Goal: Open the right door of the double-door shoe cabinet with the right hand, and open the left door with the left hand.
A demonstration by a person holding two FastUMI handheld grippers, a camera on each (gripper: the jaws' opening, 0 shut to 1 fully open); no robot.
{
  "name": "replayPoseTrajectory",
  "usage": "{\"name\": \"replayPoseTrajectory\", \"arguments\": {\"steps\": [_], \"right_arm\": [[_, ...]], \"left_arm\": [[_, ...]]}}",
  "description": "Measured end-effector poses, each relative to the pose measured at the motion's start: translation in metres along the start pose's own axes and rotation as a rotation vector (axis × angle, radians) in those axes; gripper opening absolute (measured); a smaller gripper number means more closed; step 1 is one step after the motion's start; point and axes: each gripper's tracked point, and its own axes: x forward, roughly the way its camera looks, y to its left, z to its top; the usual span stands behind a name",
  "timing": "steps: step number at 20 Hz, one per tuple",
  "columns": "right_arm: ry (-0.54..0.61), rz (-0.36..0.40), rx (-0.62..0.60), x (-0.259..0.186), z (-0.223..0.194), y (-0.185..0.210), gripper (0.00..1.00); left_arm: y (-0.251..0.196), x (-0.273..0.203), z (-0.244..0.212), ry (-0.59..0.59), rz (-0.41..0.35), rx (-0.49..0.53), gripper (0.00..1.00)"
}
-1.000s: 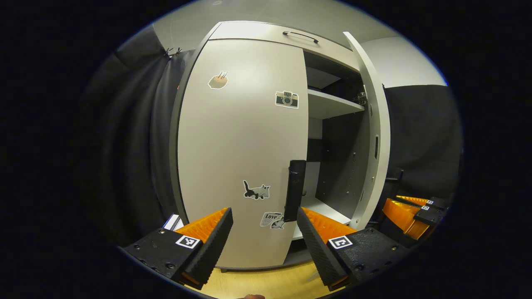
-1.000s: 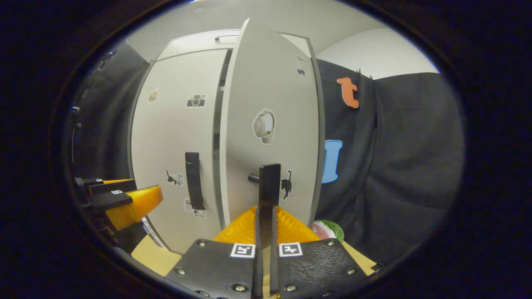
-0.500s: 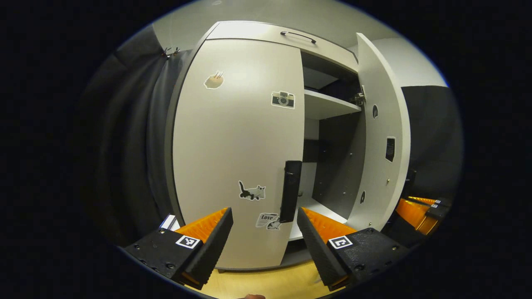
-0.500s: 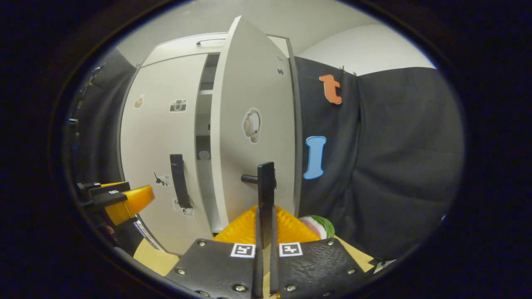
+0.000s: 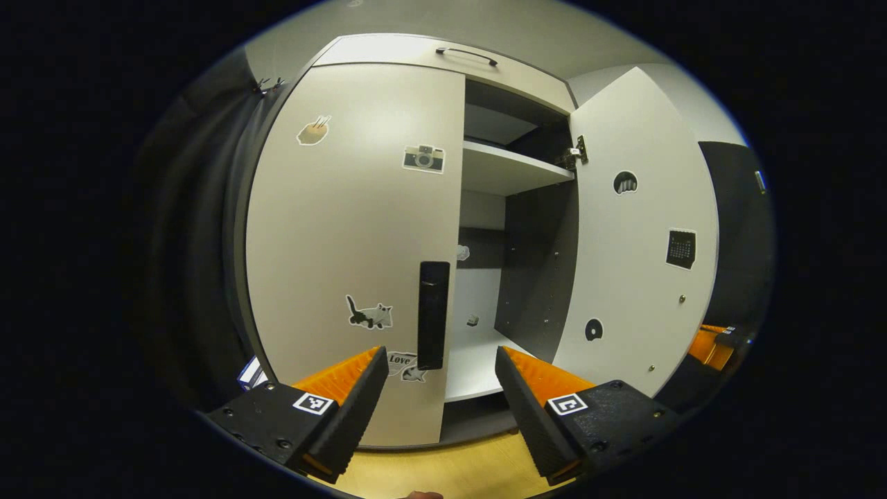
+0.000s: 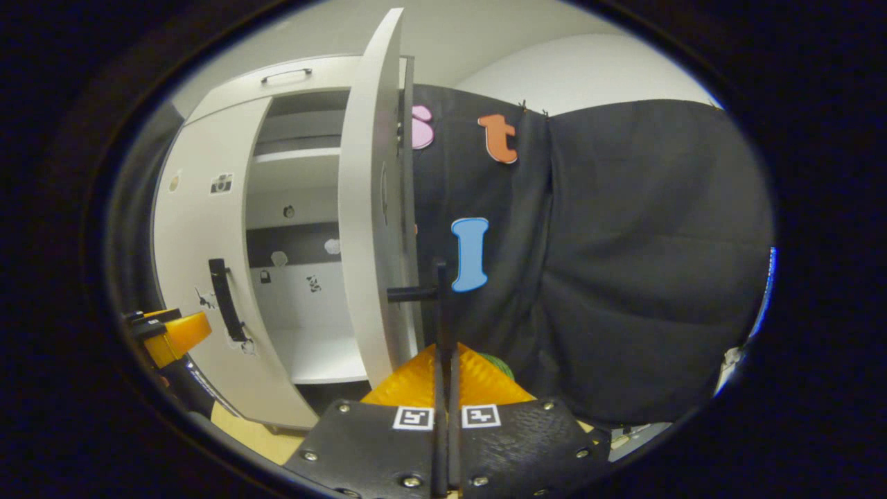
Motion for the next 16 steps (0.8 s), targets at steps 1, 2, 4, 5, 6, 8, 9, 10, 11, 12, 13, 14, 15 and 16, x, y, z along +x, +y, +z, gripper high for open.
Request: {"name": "replayPoseTrajectory", "arguments": {"steps": [1, 2, 4, 5, 6, 8, 9, 10, 11, 12, 13, 14, 15, 16], "right_arm": [[-0.008, 0.023, 0.010, 0.000, 0.002, 0.002, 0.00], [-0.002, 0.038, -0.002, 0.003, 0.001, -0.003, 0.01], [0.003, 0.076, -0.007, 0.006, 0.002, -0.009, 0.01], [0.009, 0.095, -0.002, 0.009, 0.001, -0.010, 0.01], [0.015, 0.110, 0.002, 0.010, 0.002, -0.015, 0.01], [0.025, 0.132, 0.001, 0.018, 0.002, -0.023, 0.01], [0.028, 0.142, 0.003, 0.020, 0.003, -0.028, 0.00], [0.030, 0.154, 0.004, 0.022, 0.002, -0.031, 0.01], [0.030, 0.163, 0.007, 0.022, 0.004, -0.037, 0.01], [0.031, 0.178, 0.010, 0.025, 0.003, -0.038, 0.01], [0.035, 0.202, 0.015, 0.025, 0.003, -0.037, 0.01], [0.036, 0.219, 0.021, 0.027, 0.003, -0.036, 0.01], [0.037, 0.227, 0.021, 0.028, 0.003, -0.036, 0.01], [0.038, 0.234, 0.020, 0.029, 0.002, -0.036, 0.01]], "left_arm": [[-0.005, 0.002, -0.002, 0.006, 0.008, 0.000, 0.96], [-0.010, 0.004, -0.005, 0.012, 0.013, -0.002, 0.96], [-0.015, 0.008, -0.004, 0.005, 0.043, -0.008, 0.97], [-0.017, 0.012, -0.005, 0.001, 0.059, -0.010, 0.97], [-0.019, 0.016, -0.006, 0.005, 0.076, -0.010, 0.96], [-0.019, 0.024, -0.007, 0.007, 0.115, -0.005, 0.96], [-0.019, 0.029, -0.006, 0.002, 0.138, -0.003, 0.96], [-0.018, 0.033, -0.006, -0.002, 0.160, 0.000, 0.96], [-0.016, 0.037, -0.006, -0.007, 0.182, 0.004, 0.96], [-0.013, 0.041, -0.005, -0.011, 0.202, 0.009, 0.97], [-0.011, 0.044, -0.003, -0.018, 0.222, 0.017, 0.97], [-0.007, 0.048, -0.003, -0.021, 0.243, 0.022, 0.97], [-0.005, 0.052, -0.003, -0.021, 0.261, 0.023, 0.96], [-0.002, 0.056, -0.004, -0.019, 0.275, 0.024, 0.96]]}}
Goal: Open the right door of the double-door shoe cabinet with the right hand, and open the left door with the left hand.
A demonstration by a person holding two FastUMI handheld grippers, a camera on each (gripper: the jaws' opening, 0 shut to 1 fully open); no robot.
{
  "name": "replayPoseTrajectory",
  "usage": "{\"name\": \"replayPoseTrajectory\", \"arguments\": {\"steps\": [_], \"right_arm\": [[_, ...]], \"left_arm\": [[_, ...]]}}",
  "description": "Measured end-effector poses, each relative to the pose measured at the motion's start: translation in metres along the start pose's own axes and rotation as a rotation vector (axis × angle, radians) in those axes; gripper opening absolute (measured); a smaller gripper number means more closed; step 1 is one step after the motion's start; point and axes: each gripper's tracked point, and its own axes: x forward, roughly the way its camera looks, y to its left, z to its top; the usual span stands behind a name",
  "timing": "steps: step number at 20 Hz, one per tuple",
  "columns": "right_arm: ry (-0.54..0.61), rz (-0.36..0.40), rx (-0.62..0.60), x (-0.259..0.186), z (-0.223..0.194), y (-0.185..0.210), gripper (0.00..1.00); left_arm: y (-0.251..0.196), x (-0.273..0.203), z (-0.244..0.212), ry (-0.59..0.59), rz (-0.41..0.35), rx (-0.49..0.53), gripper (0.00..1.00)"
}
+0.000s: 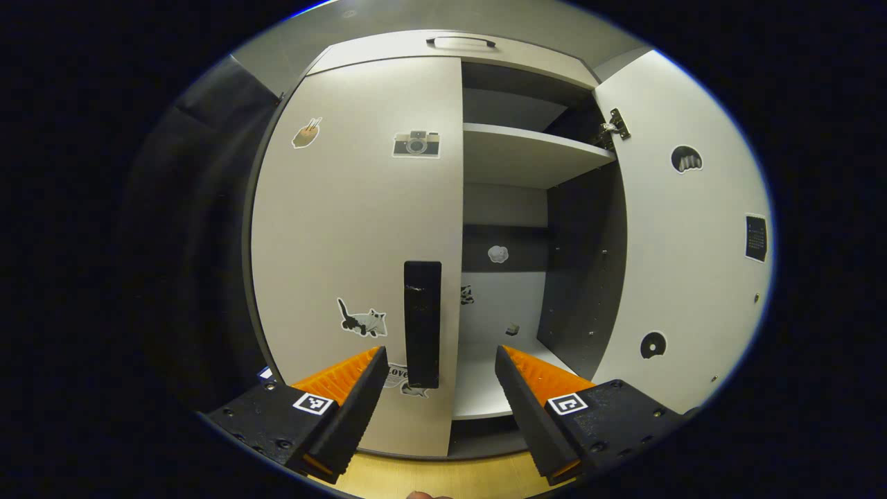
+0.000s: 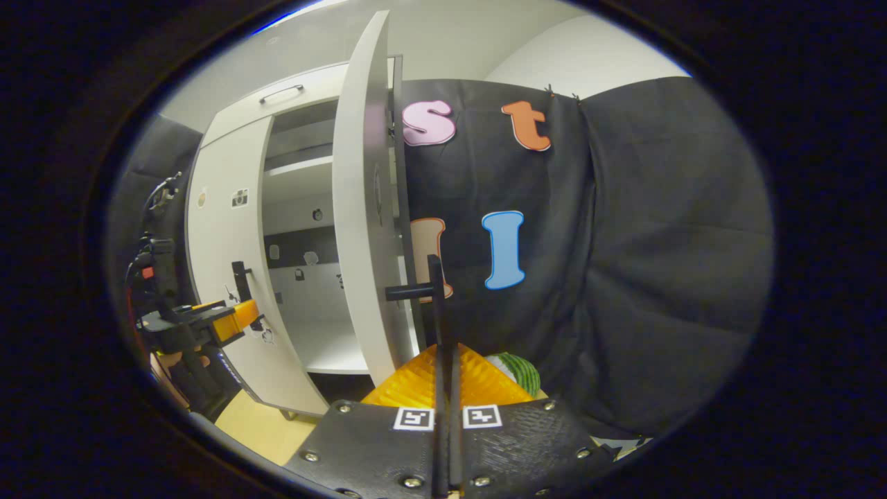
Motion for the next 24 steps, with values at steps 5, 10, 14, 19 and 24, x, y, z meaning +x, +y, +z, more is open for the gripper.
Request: {"name": "replayPoseTrajectory", "arguments": {"steps": [5, 10, 14, 19, 24], "right_arm": [[0.020, 0.021, 0.001, 0.001, -0.005, -0.002, 0.17], [0.029, 0.025, -0.005, 0.004, -0.012, -0.003, 0.21], [0.024, 0.021, -0.020, 0.004, -0.012, -0.004, 0.21], [0.030, 0.018, 0.006, 0.003, -0.014, -0.005, 0.22], [0.024, 0.016, 0.001, 0.003, -0.012, -0.006, 0.21]], "left_arm": [[0.009, 0.024, -0.004, 0.003, 0.051, 0.025, 0.97], [0.018, 0.045, -0.002, -0.010, 0.090, 0.068, 0.82], [0.018, 0.056, -0.006, 0.007, 0.083, 0.070, 0.55], [0.021, 0.053, -0.006, 0.021, 0.090, 0.045, 0.32], [0.023, 0.048, -0.007, 0.033, 0.105, 0.028, 0.27]]}}
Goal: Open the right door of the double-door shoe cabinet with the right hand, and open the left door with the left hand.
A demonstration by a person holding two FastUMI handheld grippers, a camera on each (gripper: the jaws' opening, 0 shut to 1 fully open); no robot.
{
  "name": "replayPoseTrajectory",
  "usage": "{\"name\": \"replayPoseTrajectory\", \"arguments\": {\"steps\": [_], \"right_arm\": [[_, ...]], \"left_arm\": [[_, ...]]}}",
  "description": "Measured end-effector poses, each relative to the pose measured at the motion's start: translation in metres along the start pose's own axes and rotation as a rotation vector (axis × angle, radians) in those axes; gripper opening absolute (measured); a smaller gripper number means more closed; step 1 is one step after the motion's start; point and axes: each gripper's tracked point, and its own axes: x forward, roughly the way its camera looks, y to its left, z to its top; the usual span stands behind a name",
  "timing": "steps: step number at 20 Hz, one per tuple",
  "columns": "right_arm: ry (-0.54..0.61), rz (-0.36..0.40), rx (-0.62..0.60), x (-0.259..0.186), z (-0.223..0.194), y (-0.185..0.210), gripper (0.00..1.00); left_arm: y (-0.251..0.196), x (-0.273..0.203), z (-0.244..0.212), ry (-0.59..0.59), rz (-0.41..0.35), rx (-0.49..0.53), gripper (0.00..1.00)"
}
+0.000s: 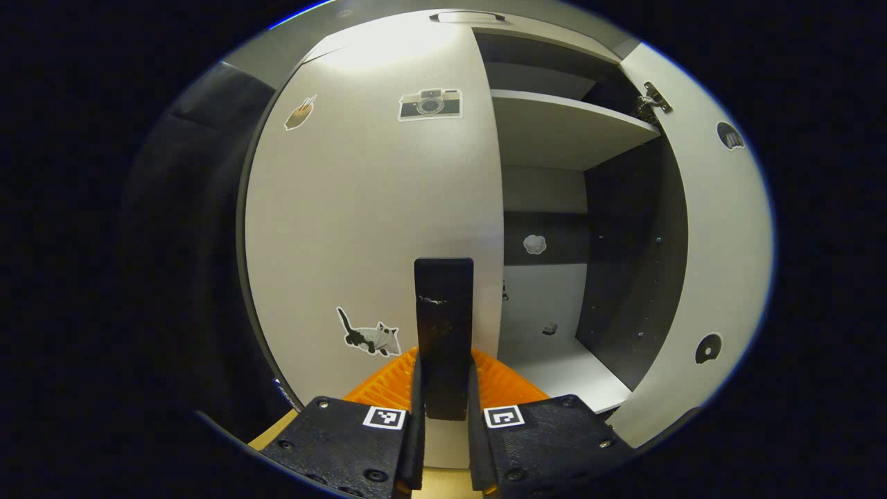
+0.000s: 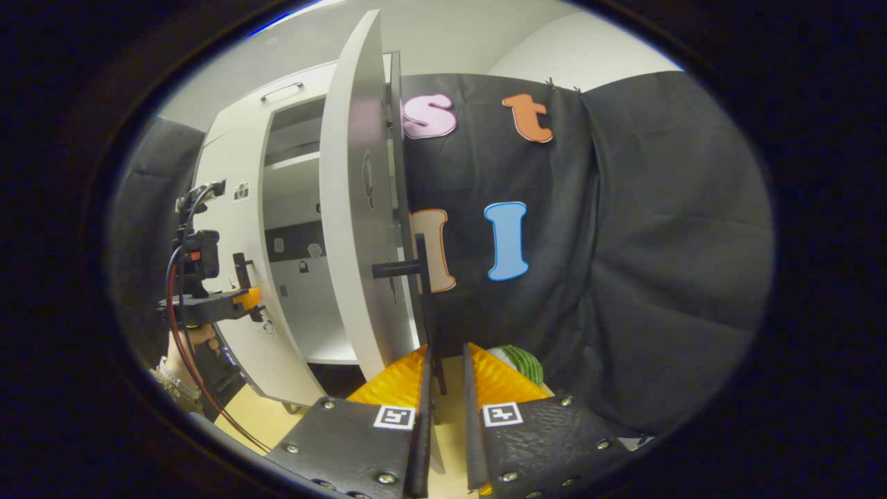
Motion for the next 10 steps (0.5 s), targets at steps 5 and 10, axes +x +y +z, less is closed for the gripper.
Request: {"name": "replayPoseTrajectory", "arguments": {"steps": [5, 10], "right_arm": [[-0.004, -0.013, -0.020, -0.002, 0.003, -0.003, 0.21], [-0.001, -0.017, -0.014, -0.020, -0.002, -0.008, 0.21]], "left_arm": [[0.006, -0.013, 0.000, -0.005, -0.001, 0.000, 0.27], [0.017, -0.039, -0.004, 0.005, -0.015, -0.008, 0.24]]}}
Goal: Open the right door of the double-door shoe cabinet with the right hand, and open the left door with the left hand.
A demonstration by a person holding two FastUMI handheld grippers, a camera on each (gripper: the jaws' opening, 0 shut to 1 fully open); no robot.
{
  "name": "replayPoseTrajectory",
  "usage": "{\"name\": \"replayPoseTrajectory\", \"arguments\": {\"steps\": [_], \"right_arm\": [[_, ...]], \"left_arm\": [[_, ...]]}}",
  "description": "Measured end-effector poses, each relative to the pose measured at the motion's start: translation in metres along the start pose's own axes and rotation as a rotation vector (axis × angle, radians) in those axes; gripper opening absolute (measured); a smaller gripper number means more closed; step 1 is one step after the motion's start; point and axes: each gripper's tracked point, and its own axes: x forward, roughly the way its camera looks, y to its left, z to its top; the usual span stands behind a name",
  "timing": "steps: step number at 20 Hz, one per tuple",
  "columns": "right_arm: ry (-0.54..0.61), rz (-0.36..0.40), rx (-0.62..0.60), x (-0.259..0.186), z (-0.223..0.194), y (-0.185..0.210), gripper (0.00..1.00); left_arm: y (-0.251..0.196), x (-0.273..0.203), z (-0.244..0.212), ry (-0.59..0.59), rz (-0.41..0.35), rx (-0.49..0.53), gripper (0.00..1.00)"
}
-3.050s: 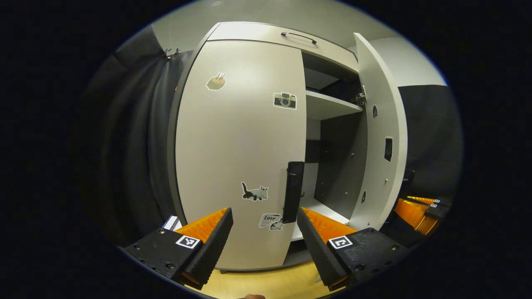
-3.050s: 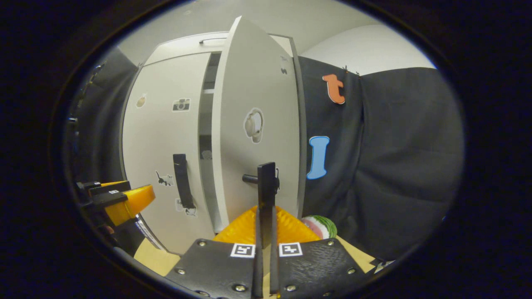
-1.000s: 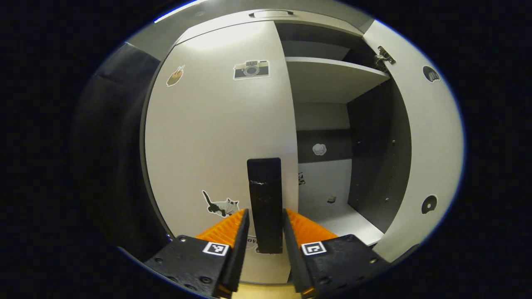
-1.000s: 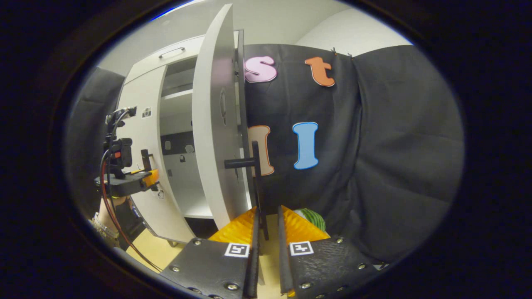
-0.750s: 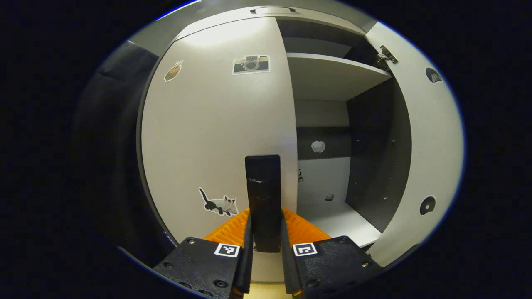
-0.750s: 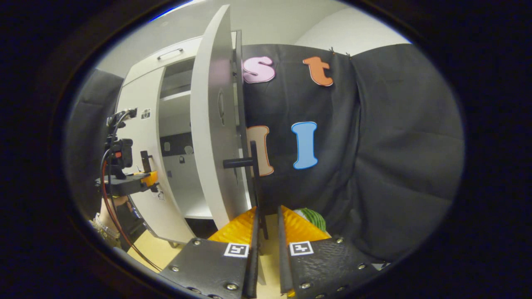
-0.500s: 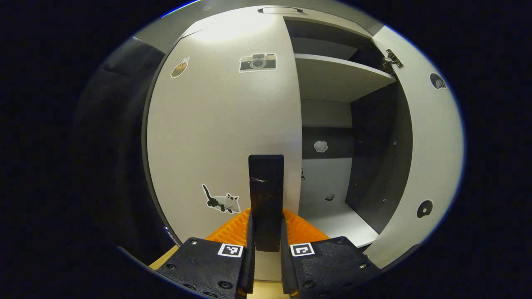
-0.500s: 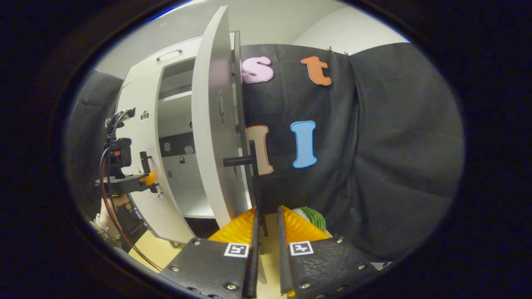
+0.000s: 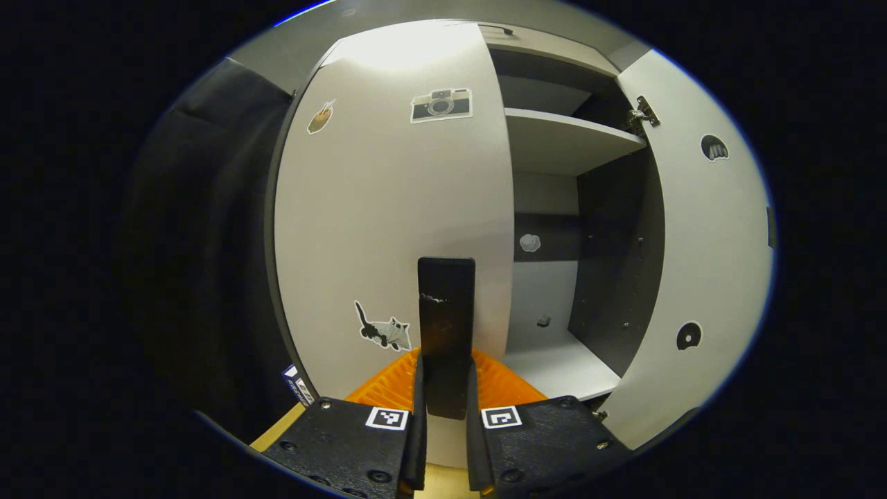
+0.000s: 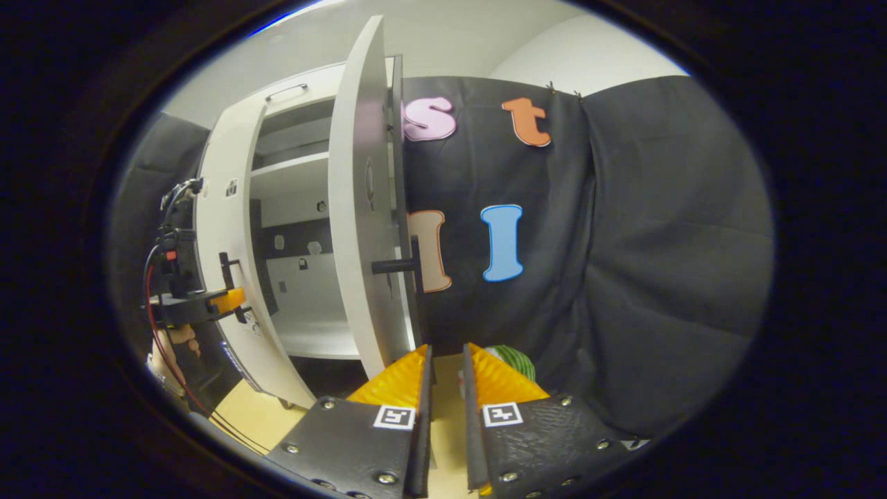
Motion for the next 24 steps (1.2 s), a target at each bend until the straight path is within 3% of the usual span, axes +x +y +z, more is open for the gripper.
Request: {"name": "replayPoseTrajectory", "arguments": {"steps": [9, 24], "right_arm": [[0.008, 0.018, -0.006, -0.021, -0.003, 0.004, 0.21], [0.027, 0.101, -0.012, -0.045, -0.007, 0.056, 0.21]], "left_arm": [[0.018, -0.037, -0.002, 0.011, 0.017, 0.001, 0.22], [0.079, -0.098, -0.007, 0.015, 0.069, 0.008, 0.14]]}}
